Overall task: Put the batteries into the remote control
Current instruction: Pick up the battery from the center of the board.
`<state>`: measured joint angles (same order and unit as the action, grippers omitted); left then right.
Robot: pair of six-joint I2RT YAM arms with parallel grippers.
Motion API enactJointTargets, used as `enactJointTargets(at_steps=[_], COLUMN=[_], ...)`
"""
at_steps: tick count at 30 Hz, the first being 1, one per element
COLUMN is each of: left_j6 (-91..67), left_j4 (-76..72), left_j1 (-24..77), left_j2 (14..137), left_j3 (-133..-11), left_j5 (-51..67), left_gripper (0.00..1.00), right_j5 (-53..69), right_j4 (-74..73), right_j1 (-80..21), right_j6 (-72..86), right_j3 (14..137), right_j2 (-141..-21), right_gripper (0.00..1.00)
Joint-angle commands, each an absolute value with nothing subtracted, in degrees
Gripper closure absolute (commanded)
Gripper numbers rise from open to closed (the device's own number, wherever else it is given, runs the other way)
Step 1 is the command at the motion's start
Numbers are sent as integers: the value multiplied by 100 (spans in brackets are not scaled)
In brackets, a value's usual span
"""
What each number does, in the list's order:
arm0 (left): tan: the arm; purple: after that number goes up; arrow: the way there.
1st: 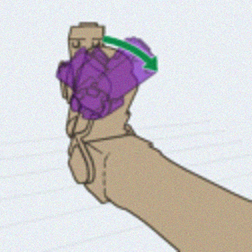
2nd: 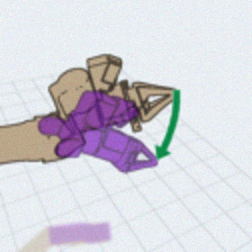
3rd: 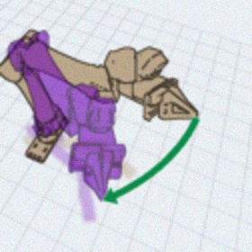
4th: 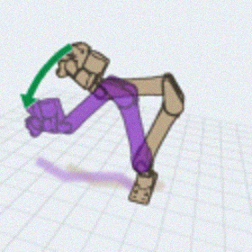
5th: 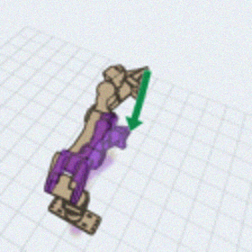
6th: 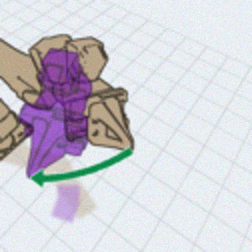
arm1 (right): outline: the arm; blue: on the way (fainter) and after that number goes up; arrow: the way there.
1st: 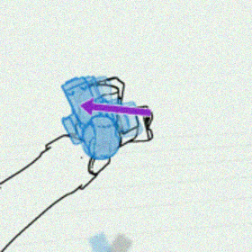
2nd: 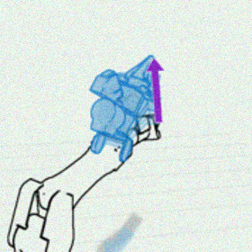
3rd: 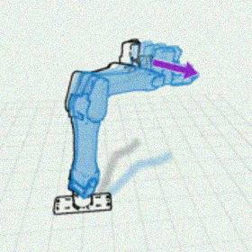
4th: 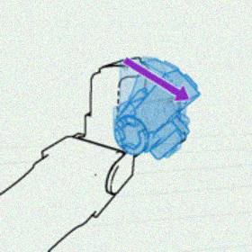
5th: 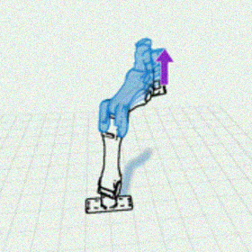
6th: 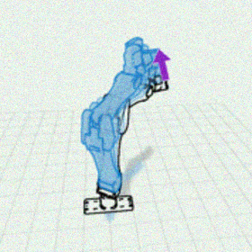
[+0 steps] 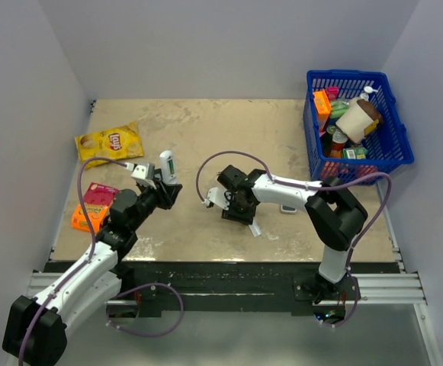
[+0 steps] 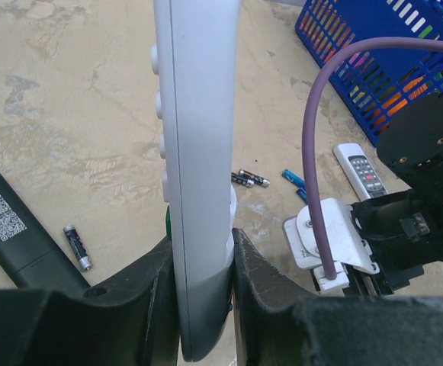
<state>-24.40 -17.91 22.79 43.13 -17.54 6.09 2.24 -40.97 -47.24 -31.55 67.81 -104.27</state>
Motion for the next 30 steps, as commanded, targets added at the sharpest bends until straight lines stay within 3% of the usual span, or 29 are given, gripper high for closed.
enactJointTargets(at_steps=[1,9,16,21,27,30], left_j6=[-2329,-2312,-2303,-2294,-2268,-2276], left_j4=[-2057,-2039,-2022,-1995,-1899,-1934], left_j1=[2241,2241,2241,2241,2241,2241], left_j2=[4315,4333,4333,4298,4254,4280], left_j3=[-2021,-2048,-2057,-2083,-2092,-2101], left_j5=[580,536,519,527,466,501], left_gripper=[100,100,100,100,100,100], right_j5=[71,35,307,360,545,466], right_j4=[-3762,-3648,-3367,-3199,-3076,-3120], right_j1=[-4755,-4764,-4755,-4746,-4746,-4746], right_j6=[-3234,-3156,-2910,-2637,-2092,-1776], right_j3=[6680,6820,7224,7760,8112,8253], right_j2=[-10555,-10749,-11161,-11627,-11962,-12041], right_gripper=[57,67,81,98,100,94])
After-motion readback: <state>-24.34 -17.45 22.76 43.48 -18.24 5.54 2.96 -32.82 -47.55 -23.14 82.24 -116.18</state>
